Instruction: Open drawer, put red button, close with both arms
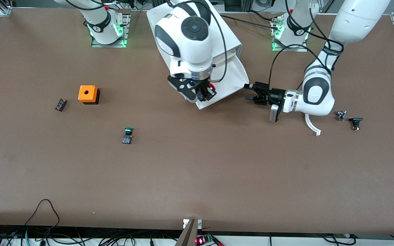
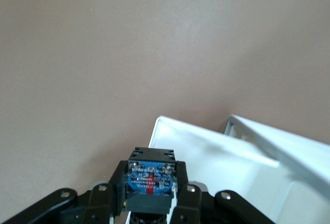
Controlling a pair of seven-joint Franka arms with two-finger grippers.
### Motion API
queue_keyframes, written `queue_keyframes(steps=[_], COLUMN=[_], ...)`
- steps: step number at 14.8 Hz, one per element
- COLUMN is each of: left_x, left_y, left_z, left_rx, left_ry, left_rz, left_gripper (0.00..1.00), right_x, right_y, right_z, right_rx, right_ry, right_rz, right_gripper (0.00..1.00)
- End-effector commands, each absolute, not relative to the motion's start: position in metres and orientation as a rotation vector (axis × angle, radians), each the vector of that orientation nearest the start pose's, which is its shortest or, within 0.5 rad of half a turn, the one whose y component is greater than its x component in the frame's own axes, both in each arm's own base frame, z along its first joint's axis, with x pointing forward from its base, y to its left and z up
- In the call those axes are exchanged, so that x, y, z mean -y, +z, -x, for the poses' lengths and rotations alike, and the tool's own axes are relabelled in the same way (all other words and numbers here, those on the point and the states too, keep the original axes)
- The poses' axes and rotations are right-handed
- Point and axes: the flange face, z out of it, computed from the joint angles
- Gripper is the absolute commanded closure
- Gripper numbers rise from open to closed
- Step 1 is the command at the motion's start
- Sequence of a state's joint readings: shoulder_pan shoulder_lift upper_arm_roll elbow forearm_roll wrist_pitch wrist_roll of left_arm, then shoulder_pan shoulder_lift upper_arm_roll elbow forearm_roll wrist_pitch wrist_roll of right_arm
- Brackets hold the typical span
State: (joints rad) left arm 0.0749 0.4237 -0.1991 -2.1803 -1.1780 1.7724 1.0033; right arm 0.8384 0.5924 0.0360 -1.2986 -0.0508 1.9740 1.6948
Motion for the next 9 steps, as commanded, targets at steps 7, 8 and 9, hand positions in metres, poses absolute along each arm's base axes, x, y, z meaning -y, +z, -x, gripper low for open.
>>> queue_keyframes(steps=[7, 8, 9], left_x=[0.118, 0.116, 0.116], left_y=[0.288, 0.297, 0.309], left_z=[-0.526, -0.528, -0.532], left_rx=[0.348, 0.347, 0.354], left_ry=[-0.44, -0.464, -0.487], left_rz=[-2.196, -2.249, -2.301], left_gripper=[0.0, 0.0, 0.0], right_x=[-0.608, -0.61, -0.611], right_y=[0.358, 0.356, 0.354], right_z=[-0.438, -0.436, -0.435], right_rx=[-1.395, -1.391, -1.393], right_ry=[-0.106, -0.105, -0.105], right_rz=[2.719, 2.722, 2.716], right_gripper=[1.0, 0.9, 0.76])
